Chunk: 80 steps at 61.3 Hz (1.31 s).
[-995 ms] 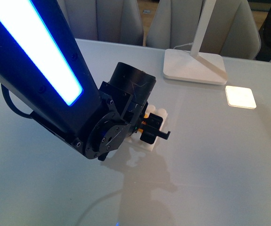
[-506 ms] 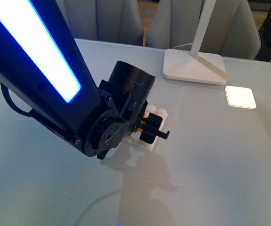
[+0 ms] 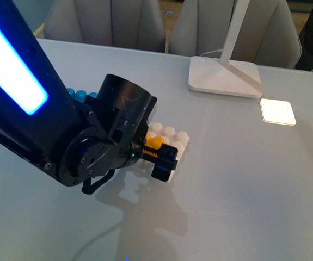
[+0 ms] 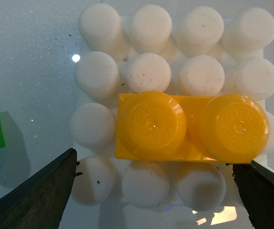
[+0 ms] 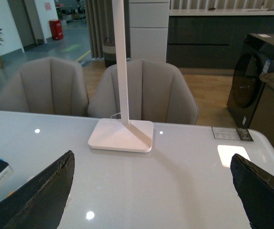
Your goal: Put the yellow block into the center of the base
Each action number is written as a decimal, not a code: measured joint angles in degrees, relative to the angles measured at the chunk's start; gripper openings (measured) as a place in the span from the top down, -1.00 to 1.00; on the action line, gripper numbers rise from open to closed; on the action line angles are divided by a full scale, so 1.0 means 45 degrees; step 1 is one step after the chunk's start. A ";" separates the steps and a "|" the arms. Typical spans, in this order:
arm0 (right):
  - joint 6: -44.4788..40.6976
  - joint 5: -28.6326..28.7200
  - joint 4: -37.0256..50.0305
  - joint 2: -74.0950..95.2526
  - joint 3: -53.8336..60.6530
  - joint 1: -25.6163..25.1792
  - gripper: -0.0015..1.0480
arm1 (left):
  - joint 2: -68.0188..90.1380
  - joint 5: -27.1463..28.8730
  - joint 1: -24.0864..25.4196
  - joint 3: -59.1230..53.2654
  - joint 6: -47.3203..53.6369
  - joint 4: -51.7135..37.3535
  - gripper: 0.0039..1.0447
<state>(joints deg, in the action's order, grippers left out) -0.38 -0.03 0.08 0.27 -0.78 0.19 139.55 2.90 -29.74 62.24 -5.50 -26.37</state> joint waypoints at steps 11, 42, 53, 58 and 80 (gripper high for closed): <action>0.0000 0.0000 0.0000 0.0000 0.0000 0.0000 -0.83 | -0.1549 -0.0325 0.0311 -0.0733 -0.0719 0.0029 -0.86; 0.0000 0.0005 0.0000 0.0000 0.0000 0.0000 -0.83 | -0.9156 -0.2540 0.3813 -0.6266 -0.1603 -0.0763 -0.86; 0.0000 -0.0010 0.0000 0.0000 0.0000 0.0000 -0.83 | -1.2701 -0.3944 0.6416 -0.8009 -0.1821 -0.0291 -0.86; 0.0000 0.0005 0.0000 0.0000 0.0000 0.0000 -0.83 | -1.2468 -0.1880 0.6538 -0.9078 -0.0797 -0.4114 -0.63; 0.0000 0.0000 -0.0010 0.0000 0.0000 0.0000 -0.83 | -1.5548 -0.0646 0.6586 -1.2138 0.0996 -0.7679 0.66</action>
<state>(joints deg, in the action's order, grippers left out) -0.38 -0.03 0.03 0.27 -0.78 0.19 69.58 -0.01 -0.10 7.62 -1.02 -60.93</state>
